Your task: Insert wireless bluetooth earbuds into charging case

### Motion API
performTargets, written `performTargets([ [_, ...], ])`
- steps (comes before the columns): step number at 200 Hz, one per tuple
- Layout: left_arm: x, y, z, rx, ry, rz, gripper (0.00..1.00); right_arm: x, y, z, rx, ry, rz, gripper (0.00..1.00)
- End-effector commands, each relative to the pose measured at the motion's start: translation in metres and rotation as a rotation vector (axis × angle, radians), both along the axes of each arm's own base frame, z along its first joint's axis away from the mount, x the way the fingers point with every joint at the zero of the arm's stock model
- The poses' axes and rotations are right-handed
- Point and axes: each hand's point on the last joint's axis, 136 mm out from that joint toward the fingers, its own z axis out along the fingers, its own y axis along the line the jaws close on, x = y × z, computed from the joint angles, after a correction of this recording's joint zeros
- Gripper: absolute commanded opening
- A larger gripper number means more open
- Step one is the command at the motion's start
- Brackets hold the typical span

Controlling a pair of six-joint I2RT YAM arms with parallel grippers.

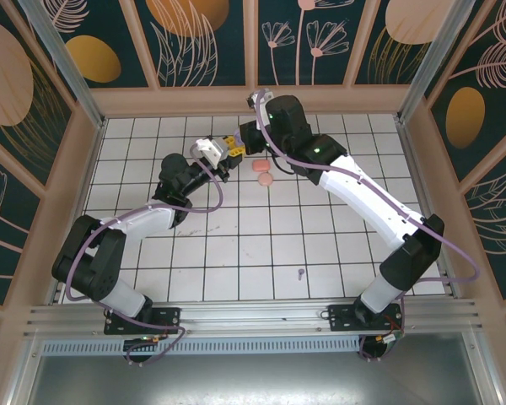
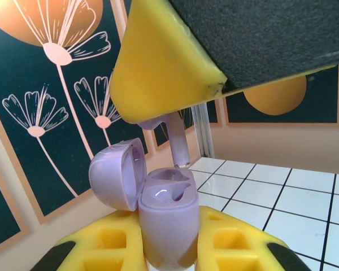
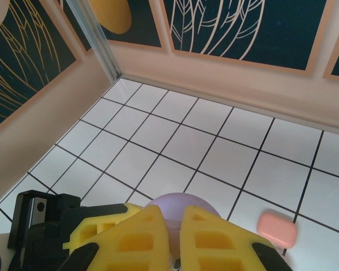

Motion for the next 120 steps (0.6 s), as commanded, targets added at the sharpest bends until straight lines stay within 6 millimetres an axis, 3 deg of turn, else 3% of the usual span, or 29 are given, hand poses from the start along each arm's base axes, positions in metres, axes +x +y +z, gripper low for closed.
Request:
performTargets([
  [1,-0.007,-0.002,0.019,-0.006,-0.059,-0.018,0.00,0.002,0.003,0.003,0.009,-0.031,-0.004,0.09],
  [120,-0.016,0.000,0.033,-0.022,-0.090,-0.028,0.00,0.010,0.004,-0.016,-0.024,-0.002,-0.012,0.07],
])
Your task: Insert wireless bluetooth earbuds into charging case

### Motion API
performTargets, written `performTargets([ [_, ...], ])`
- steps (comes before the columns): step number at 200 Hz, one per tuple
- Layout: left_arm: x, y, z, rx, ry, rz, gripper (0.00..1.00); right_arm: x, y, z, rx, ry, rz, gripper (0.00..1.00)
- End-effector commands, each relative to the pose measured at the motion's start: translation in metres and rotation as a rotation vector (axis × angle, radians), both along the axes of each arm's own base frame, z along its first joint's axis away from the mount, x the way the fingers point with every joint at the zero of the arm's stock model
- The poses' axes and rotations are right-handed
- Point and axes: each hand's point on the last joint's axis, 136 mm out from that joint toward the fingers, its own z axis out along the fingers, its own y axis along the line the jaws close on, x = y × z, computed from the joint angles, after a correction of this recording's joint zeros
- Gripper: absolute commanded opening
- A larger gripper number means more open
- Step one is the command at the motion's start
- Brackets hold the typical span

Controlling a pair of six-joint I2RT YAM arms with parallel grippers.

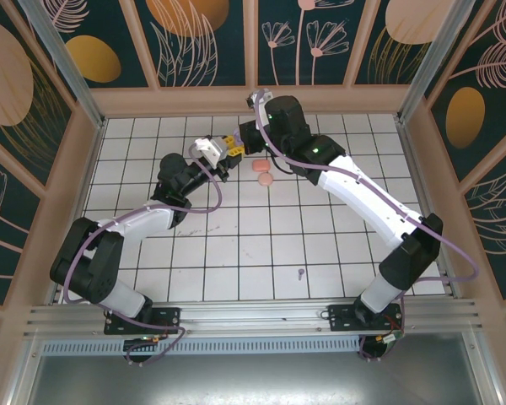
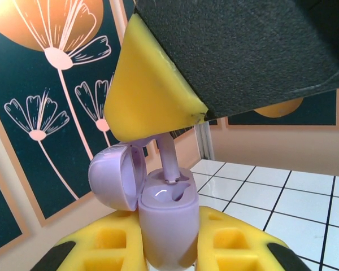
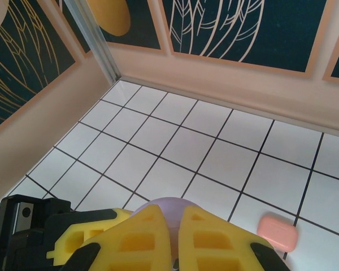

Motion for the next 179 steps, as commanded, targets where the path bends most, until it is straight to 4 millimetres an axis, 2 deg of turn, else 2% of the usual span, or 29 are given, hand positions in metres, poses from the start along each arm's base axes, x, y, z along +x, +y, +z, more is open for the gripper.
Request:
performTargets([
  [1,-0.013,-0.001,0.028,-0.020,-0.088,-0.026,0.00,0.007,0.002,-0.013,-0.025,0.002,-0.009,0.07],
  [59,-0.012,-0.001,0.029,-0.021,-0.088,-0.020,0.00,-0.001,0.008,-0.017,-0.032,0.011,0.028,0.04],
  [100,-0.011,0.000,0.028,-0.015,-0.090,-0.012,0.00,-0.006,0.003,-0.016,-0.028,0.011,0.024,0.04],
  [179,-0.009,0.001,0.030,-0.011,-0.098,-0.001,0.00,-0.008,0.000,-0.027,-0.051,0.024,0.018,0.04],
])
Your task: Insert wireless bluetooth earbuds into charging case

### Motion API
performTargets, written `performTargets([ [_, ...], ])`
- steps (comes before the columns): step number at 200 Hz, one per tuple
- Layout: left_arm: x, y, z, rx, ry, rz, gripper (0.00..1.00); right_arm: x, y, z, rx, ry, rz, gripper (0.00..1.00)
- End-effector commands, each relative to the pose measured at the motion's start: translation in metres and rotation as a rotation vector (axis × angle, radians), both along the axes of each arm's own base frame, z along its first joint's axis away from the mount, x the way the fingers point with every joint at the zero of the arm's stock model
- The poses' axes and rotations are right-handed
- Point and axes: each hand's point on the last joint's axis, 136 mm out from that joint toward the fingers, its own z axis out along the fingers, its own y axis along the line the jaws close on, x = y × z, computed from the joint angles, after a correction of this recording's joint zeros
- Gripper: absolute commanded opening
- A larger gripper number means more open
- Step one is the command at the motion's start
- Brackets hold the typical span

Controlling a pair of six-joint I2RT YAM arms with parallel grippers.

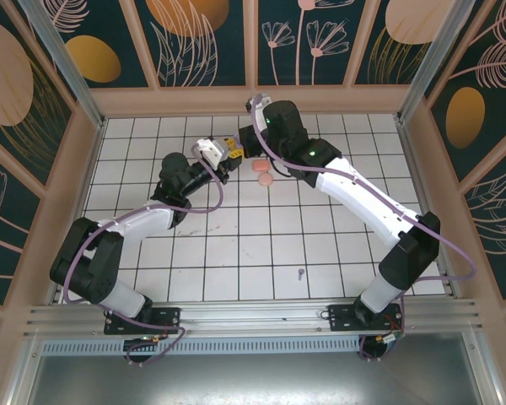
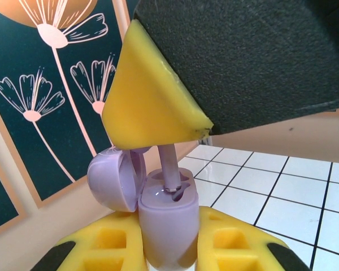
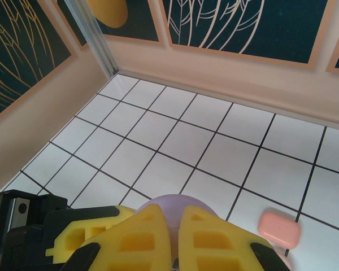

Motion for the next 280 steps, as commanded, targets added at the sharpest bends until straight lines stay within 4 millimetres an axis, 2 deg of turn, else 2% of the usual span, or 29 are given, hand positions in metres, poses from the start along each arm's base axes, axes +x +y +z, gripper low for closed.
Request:
performTargets([
  [1,-0.011,0.001,0.043,-0.044,-0.141,-0.008,0.00,-0.009,-0.003,-0.011,-0.043,0.014,0.017,0.04],
  [24,-0.012,0.001,0.044,-0.046,-0.144,-0.011,0.00,-0.014,0.002,-0.012,-0.059,0.002,0.049,0.04],
  [57,-0.012,0.000,0.046,-0.046,-0.148,-0.013,0.00,-0.028,0.021,-0.017,-0.124,-0.039,0.119,0.04],
  [84,-0.012,0.001,0.046,-0.042,-0.147,-0.012,0.00,-0.025,0.017,-0.021,-0.152,-0.044,0.086,0.04],
  [126,-0.012,0.001,0.046,-0.041,-0.148,-0.010,0.00,-0.018,0.008,-0.013,-0.128,-0.052,0.031,0.03],
  [149,-0.013,0.000,0.045,-0.039,-0.146,-0.015,0.00,-0.015,0.001,0.001,-0.060,-0.056,0.011,0.03],
  [198,-0.012,-0.001,0.040,-0.031,-0.136,-0.021,0.00,-0.019,-0.012,0.047,0.108,-0.106,0.012,0.03],
  [216,-0.011,-0.001,0.039,-0.030,-0.135,-0.020,0.00,-0.023,-0.012,0.053,0.127,-0.107,0.037,0.03],
  [280,-0.011,-0.001,0.044,-0.038,-0.142,-0.022,0.00,-0.021,-0.009,0.036,0.101,-0.076,0.045,0.03],
])
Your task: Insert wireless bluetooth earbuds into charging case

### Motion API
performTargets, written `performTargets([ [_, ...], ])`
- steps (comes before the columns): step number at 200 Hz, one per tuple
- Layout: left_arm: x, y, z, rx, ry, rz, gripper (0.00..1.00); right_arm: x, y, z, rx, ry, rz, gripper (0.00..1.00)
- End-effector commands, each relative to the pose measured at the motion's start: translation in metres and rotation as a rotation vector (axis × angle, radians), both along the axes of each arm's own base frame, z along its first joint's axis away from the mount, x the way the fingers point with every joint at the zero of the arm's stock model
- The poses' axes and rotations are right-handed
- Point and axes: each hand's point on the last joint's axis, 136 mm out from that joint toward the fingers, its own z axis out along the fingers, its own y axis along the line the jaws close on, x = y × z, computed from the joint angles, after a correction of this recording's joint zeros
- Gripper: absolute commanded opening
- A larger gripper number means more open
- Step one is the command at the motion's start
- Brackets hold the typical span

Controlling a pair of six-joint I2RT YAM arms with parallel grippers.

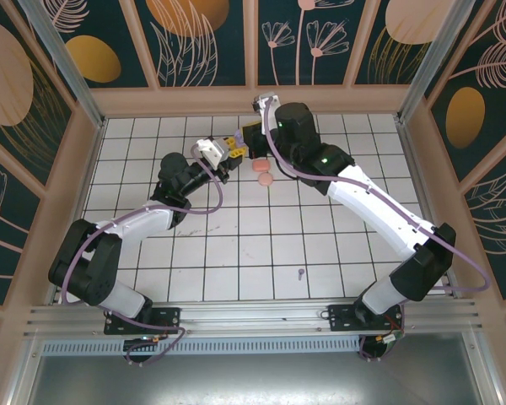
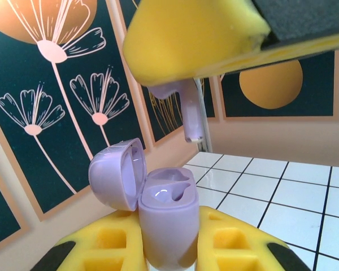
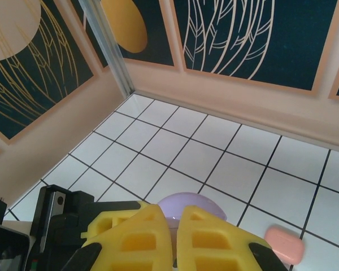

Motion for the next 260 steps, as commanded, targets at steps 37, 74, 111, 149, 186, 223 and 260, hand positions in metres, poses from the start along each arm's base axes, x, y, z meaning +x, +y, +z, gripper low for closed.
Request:
performTargets([
  [37,-0.009,0.001,0.037,-0.037,-0.112,-0.015,0.00,0.004,0.002,-0.007,0.008,0.009,-0.001,0.03],
  [74,-0.011,0.000,0.039,-0.040,-0.115,-0.021,0.00,0.010,0.001,-0.018,-0.010,0.021,-0.013,0.03],
  [111,-0.013,0.000,0.042,-0.047,-0.119,-0.030,0.00,0.013,0.002,-0.021,-0.014,0.029,-0.013,0.03],
  [149,-0.015,0.000,0.044,-0.048,-0.124,-0.038,0.00,0.013,0.004,-0.023,-0.014,0.037,-0.003,0.03],
  [186,-0.014,0.000,0.043,-0.045,-0.120,-0.034,0.00,0.010,0.008,-0.025,-0.013,0.049,0.021,0.03],
  [223,-0.013,-0.001,0.041,-0.040,-0.117,-0.030,0.00,0.005,0.010,-0.028,-0.020,0.056,0.031,0.02],
  [260,-0.010,-0.001,0.040,-0.038,-0.114,-0.024,0.00,0.001,0.011,-0.031,-0.029,0.058,0.032,0.02],
])
